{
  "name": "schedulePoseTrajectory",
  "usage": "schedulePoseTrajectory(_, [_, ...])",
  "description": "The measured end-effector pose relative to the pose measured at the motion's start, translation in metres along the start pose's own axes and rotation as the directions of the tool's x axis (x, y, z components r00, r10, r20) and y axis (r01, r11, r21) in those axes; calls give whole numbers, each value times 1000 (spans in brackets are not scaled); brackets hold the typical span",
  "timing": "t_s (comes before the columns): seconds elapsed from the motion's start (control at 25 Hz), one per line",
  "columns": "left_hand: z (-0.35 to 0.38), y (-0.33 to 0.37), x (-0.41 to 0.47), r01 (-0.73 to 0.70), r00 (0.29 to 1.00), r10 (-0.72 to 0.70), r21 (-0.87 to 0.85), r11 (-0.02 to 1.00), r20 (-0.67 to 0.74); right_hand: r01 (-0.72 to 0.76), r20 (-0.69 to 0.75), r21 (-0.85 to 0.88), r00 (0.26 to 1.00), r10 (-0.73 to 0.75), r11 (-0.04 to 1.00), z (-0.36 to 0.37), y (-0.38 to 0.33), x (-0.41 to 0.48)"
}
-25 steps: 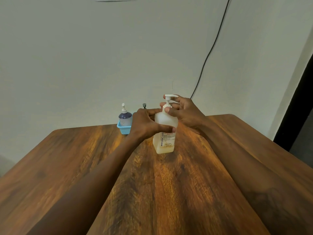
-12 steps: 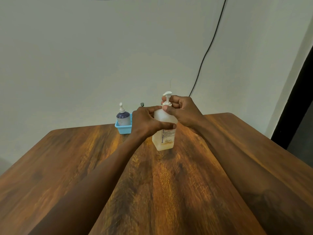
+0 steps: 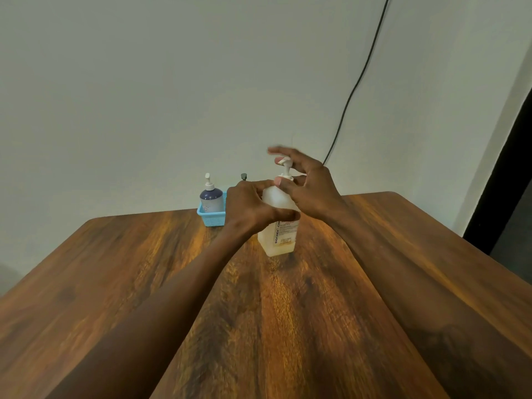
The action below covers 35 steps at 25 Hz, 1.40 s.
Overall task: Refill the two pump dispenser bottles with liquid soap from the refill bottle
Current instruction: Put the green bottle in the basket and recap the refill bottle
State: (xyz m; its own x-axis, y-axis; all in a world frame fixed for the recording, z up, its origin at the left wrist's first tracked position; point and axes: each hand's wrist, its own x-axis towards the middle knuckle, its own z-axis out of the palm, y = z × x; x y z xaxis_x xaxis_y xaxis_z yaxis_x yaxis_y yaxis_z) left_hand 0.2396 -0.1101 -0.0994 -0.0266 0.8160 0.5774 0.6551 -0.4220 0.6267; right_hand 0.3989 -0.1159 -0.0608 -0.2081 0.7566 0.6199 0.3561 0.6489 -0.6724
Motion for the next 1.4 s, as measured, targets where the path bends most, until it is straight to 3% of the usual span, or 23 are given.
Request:
schedulePoseTrajectory(0.12, [2, -6, 3, 4, 998, -3, -14, 1000, 63, -22, -43, -19, 999, 21, 1000, -1, 0, 5])
schedulePoseTrajectory(0.32, [6, -14, 12, 28, 990, -25, -23, 999, 139, -68, 13, -32, 998, 69, 997, -7, 11, 14])
schedulePoseTrajectory(0.6, [25, -13, 27, 17, 996, -13, -53, 998, 83, -144, -77, 61, 986, 148, 988, -12, 27, 14])
schedulePoseTrajectory(0.76, [42, -10, 50, -50, 995, 53, -37, 998, 80, -214, -164, -96, 967, 196, 972, -14, 58, 25])
schedulePoseTrajectory(1.0, [88, -25, 104, -54, 994, 55, -17, 998, 95, -219, -283, -151, 944, 170, 964, -18, 107, 72])
schedulePoseTrajectory(1.2, [114, -54, 153, 31, 983, -40, 53, 998, 179, -198, -245, -212, 959, 144, 957, -5, 156, 115])
schedulePoseTrajectory(1.4, [152, -75, 187, 66, 978, -68, 16, 998, 195, -212, -238, -240, 959, 154, 947, -6, 204, 145])
